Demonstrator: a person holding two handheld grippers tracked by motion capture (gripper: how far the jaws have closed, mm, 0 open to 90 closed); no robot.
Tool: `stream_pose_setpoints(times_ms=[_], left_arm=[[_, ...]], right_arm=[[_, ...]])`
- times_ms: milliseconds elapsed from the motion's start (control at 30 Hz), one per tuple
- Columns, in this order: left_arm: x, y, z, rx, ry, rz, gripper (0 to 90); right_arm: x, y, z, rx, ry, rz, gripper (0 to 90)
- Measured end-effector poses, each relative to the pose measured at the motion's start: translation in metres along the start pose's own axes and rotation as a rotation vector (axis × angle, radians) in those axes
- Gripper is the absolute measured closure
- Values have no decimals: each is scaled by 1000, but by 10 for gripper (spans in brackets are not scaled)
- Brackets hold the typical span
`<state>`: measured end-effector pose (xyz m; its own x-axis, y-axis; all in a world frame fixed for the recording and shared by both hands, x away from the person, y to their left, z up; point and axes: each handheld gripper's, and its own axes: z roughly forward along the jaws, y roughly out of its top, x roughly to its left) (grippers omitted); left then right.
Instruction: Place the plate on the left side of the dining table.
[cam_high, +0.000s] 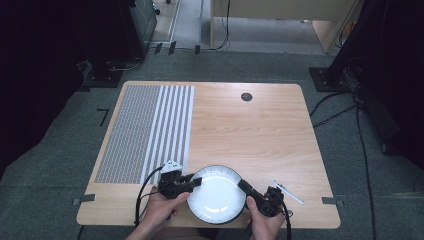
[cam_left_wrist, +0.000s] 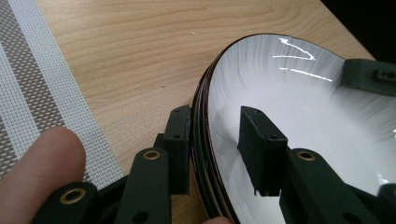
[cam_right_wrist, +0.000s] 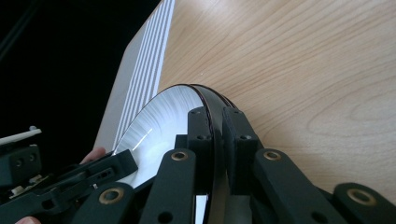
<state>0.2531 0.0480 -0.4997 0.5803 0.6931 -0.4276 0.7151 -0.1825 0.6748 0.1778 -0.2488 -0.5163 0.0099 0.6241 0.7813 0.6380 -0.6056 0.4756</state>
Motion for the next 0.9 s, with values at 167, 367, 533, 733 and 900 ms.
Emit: stream_pose_setpoints(times_ms=[167,367,533,733,900], left_arm=[[1,1,-1,5,-7,-7,651],[4,2,-6,-17,-9,-21,693],[5,4,-11,-37,-14,-18,765],[7,6,-17,-72,-42,-50,781],[10,7,-20,-82,-58,-65,787]], right_arm=[[0,-3,1,-24,9,20,829],[3,-5,2,-38,24,18,828],[7,-5,4,-39,33,18,828],[14,-2,4,-46,49,3,828],[19,0,4,-46,48,-10,827]])
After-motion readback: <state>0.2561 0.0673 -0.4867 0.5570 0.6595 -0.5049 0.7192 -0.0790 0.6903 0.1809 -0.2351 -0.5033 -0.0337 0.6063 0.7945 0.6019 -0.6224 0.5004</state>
